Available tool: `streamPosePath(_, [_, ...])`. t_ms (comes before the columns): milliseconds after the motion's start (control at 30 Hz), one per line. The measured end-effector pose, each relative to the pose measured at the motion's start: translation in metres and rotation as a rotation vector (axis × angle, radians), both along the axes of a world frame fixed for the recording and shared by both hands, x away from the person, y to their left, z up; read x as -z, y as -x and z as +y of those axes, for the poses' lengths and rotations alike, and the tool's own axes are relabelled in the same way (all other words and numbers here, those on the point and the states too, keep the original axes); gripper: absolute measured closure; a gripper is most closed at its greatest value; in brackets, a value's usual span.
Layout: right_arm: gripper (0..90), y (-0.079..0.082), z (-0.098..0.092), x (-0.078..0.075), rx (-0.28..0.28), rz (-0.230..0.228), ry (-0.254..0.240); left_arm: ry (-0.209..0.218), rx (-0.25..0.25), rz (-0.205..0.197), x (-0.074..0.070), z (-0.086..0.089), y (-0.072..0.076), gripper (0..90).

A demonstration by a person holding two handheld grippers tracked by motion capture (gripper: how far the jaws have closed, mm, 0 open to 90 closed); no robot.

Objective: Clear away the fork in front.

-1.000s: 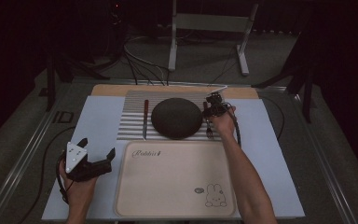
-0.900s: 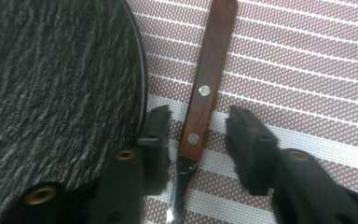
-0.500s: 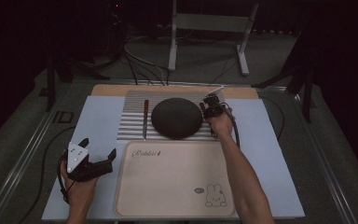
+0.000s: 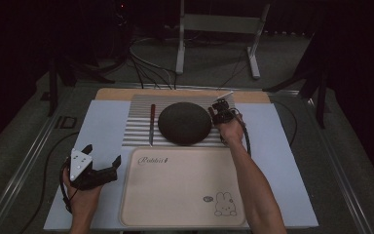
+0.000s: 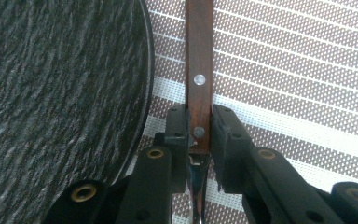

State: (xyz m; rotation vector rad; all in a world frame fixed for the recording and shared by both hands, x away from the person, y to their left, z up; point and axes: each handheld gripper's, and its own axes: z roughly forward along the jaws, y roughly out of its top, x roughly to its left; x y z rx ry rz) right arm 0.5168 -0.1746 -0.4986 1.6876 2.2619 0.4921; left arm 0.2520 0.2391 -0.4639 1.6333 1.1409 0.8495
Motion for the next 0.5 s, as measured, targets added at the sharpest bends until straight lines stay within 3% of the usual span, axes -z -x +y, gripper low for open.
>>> streamPosePath(200, [78.2, 0.008, -0.005, -0.01, -0.03, -0.054, -0.029, -0.005, -0.001, -0.001, 0.0, -0.001, 0.0, 0.1])
streamPosePath(500, [78.1, 0.035, -0.017, -0.032, -0.069, -0.226, -0.07, -0.015, 0.003, 0.002, 0.0, -0.003, 0.0, 0.1])
